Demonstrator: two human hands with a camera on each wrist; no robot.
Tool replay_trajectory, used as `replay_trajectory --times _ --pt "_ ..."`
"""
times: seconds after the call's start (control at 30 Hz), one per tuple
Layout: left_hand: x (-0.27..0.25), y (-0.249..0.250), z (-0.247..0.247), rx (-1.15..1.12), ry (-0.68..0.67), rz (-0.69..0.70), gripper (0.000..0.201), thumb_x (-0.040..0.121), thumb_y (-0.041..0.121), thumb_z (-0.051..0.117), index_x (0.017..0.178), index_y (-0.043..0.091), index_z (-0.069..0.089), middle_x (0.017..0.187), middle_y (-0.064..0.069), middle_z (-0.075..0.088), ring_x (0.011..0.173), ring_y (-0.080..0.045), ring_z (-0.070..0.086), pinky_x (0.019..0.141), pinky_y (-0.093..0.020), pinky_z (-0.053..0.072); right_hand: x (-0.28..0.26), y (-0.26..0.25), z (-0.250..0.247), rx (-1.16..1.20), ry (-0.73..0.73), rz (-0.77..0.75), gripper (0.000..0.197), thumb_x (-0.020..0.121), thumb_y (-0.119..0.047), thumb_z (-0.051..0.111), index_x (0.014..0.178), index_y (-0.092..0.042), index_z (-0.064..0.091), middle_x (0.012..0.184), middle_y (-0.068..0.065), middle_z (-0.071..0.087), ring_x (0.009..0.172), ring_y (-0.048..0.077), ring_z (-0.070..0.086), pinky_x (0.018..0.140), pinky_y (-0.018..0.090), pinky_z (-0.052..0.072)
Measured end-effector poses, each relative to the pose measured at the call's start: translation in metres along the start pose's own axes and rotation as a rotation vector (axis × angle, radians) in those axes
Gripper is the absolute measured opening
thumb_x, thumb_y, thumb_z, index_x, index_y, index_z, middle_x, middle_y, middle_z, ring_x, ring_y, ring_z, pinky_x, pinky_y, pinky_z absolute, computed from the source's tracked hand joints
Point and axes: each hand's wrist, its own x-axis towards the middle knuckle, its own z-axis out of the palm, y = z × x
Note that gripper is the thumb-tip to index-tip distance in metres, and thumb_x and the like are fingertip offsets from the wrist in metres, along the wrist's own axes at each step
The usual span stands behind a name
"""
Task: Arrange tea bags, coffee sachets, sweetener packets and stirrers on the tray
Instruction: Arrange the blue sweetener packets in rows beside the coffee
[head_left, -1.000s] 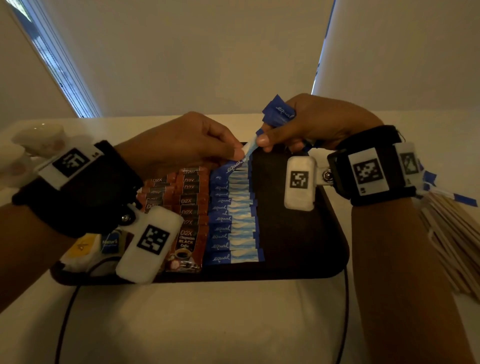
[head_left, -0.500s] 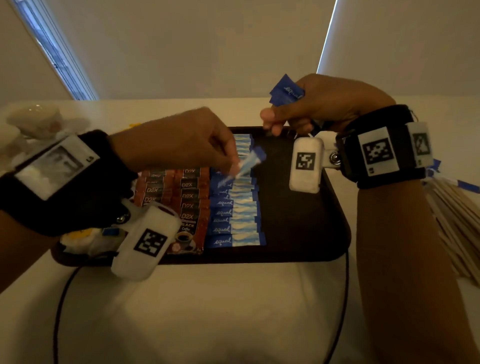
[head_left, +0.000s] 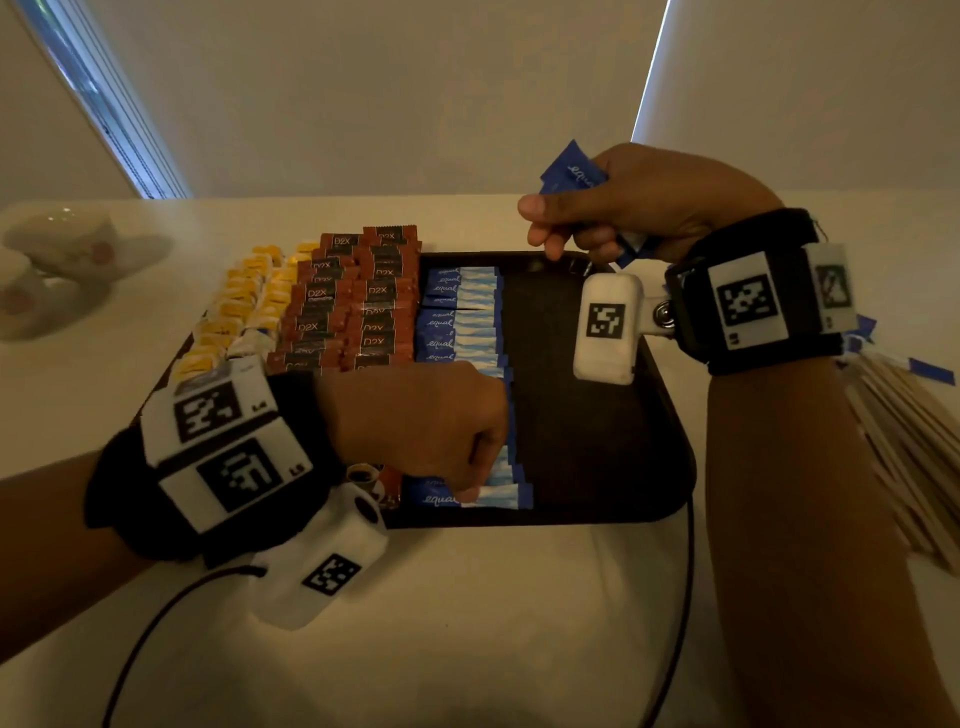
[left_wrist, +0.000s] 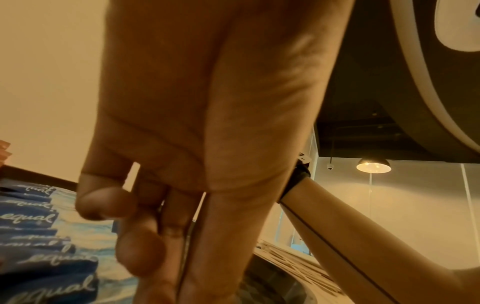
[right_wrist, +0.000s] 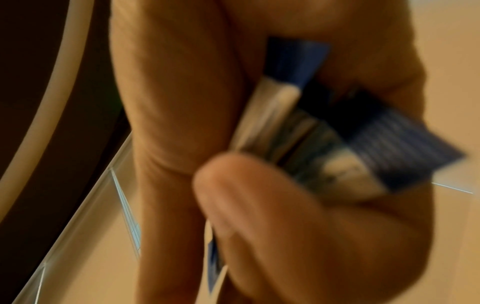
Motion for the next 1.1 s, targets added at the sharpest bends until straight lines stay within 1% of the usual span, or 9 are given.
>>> replay_trajectory --times 0.13,0.27,0.4,0.5,0.57,0.63,0.7,0.9,1.1 --pt "0.0 -0.003 0.005 0.083 0.021 -0.068 0.011 0.082 0.033 0.068 0.087 0.023 0.071 0.073 0.021 0.058 0.059 0.004 0.05 0.057 -0.006 0.041 0.002 0.001 0.0 -0.004 -0.001 0.002 0.031 0.073 -0.041 0.065 0.08 -0.01 0.067 0.068 0.0 0.066 0.04 0.004 0.039 0.041 0.012 0.038" --pt "-0.006 -0.005 -0.009 0.114 0.094 -0.172 0.017 0.078 0.042 0.07 0.077 0.027 0.062 0.066 0.016 0.047 0.064 0.0 0.051 0.056 -0.01 0.041 0.001 0.001 0.002 -0.036 -0.024 -0.003 0.044 0.068 -0.052 0.062 0.081 -0.011 0.07 0.072 0.001 0.069 0.043 0.004 0.038 0.043 0.013 0.038" --pt "-0.015 -0.02 -0.056 -0.13 0.584 -0.252 0.018 0.079 0.043 0.066 0.083 0.026 0.063 0.078 0.012 0.059 0.071 0.0 0.057 0.057 -0.01 0.039 0.003 0.0 0.009 0.0 -0.075 -0.033 0.068 0.062 -0.066 0.048 0.083 -0.004 0.069 0.068 0.003 0.068 0.041 0.004 0.036 0.041 0.013 0.036" --pt "-0.015 -0.03 -0.077 -0.379 0.897 -0.153 0.035 0.069 0.053 0.067 0.092 0.027 0.066 0.079 0.011 0.064 0.065 0.005 0.059 0.059 -0.012 0.045 0.007 -0.001 0.016 -0.003 -0.11 -0.04 0.073 0.074 -0.066 0.037 0.085 0.0 0.067 0.068 0.006 0.067 0.036 0.004 0.034 0.038 0.013 0.035" --pt "-0.008 -0.031 -0.079 -0.431 0.889 -0.104 0.039 0.068 0.051 0.069 0.097 0.024 0.067 0.084 0.007 0.067 0.069 0.003 0.062 0.065 -0.016 0.05 0.009 -0.003 0.019 0.003 -0.133 -0.027 0.075 0.085 -0.062 0.031 0.089 0.005 0.065 0.069 0.007 0.067 0.036 0.004 0.033 0.037 0.013 0.034" --pt "0.002 -0.03 -0.079 -0.441 0.873 -0.085 0.033 0.076 0.037 0.072 0.1 0.015 0.069 0.091 -0.001 0.07 0.078 -0.006 0.065 0.073 -0.025 0.054 0.012 -0.004 0.022 0.041 -0.158 -0.026 0.087 0.078 -0.064 0.033 0.1 0.016 0.059 0.065 0.005 0.067 0.035 0.003 0.033 0.036 0.013 0.033" --pt "0.008 -0.032 -0.079 -0.489 0.883 -0.074 0.024 0.082 0.024 0.069 0.099 0.007 0.069 0.091 -0.008 0.071 0.079 -0.017 0.067 0.073 -0.033 0.054 0.012 -0.004 0.024 0.025 -0.17 -0.038 0.083 0.077 -0.063 0.031 0.096 0.012 0.062 0.063 0.004 0.067 0.036 0.003 0.033 0.037 0.013 0.033" --pt "0.004 -0.037 -0.077 -0.656 0.837 -0.062 0.011 0.086 0.017 0.064 0.086 0.007 0.068 0.069 -0.003 0.066 0.057 -0.001 0.059 0.055 -0.011 0.048 0.005 0.001 0.014 -0.024 -0.164 -0.041 0.046 0.082 -0.048 0.048 0.082 -0.006 0.068 0.058 -0.001 0.061 0.039 0.003 0.036 0.04 0.013 0.035" --pt "0.002 -0.044 -0.074 -0.833 0.781 -0.064 0.012 0.087 0.015 0.061 0.09 0.003 0.062 0.08 -0.013 0.071 0.068 -0.013 0.068 0.062 -0.022 0.055 0.004 0.006 0.002 0.06 -0.1 -0.036 0.031 0.094 -0.03 0.05 0.089 -0.003 0.064 0.055 -0.002 0.055 0.037 0.003 0.033 0.036 0.013 0.031"
